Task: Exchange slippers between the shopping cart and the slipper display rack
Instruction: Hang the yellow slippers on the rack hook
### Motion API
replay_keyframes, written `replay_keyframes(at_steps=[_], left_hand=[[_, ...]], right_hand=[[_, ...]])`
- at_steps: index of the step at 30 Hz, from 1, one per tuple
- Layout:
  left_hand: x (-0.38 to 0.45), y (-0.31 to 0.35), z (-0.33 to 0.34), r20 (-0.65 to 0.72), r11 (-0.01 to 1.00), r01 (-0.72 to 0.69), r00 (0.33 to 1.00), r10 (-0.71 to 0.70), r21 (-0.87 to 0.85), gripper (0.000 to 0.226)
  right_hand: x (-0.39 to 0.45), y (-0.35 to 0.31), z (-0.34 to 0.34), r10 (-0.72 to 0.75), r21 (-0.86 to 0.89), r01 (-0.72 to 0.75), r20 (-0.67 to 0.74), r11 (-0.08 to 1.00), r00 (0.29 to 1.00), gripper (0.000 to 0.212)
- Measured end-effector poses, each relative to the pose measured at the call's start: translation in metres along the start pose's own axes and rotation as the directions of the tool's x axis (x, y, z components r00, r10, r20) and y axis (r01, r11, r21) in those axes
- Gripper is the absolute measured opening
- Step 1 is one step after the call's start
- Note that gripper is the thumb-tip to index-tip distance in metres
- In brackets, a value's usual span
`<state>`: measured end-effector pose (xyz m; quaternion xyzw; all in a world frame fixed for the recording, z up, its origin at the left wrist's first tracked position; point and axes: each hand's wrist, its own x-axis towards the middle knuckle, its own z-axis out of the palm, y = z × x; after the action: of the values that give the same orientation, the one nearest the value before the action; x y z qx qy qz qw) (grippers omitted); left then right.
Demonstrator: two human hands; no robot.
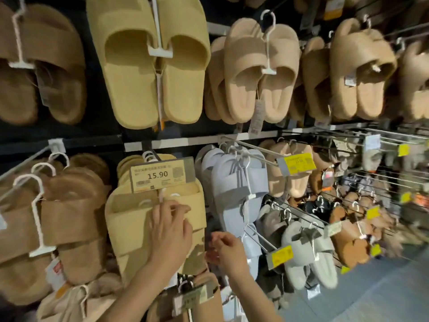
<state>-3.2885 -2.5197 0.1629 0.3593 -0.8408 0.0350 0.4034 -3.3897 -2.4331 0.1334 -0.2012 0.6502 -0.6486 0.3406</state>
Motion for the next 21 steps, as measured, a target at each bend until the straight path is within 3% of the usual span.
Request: replay_keyframes(at_steps=[5, 10, 15, 21], left_hand=[[-0.016, 0.064, 0.036, 0.031, 0.956, -0.165, 0.984, 0.177, -0.243, 0.032], [-0.071, 0.184, 0.06, 0.127, 0.8, -0.293, 0.902, 0.414, -0.523, 0.033], [-0.149, 0.303, 0.034, 0.069, 0.531, -0.456, 0.709, 0.701, -0.714, 0.039], [-0.27, 0.415, -0.052, 0.036, 0.223, -0.428, 0.402, 0.915, -0.876, 0.047]], right_hand=[[-0.029, 0.001, -0.088, -0.237, -0.327, 0.131, -0.308, 0.936, 0.921, 0.009], [-0.125, 0.01, -0.203, -0.33, -0.521, -0.063, -0.624, 0.851, 0.708, 0.02], [-0.25, 0.045, -0.291, -0.29, -0.381, -0.169, -0.87, 0.909, 0.399, 0.019], [-0.426, 0.112, -0.326, -0.12, -0.119, -0.246, -0.993, 0.962, 0.011, 0.02]])
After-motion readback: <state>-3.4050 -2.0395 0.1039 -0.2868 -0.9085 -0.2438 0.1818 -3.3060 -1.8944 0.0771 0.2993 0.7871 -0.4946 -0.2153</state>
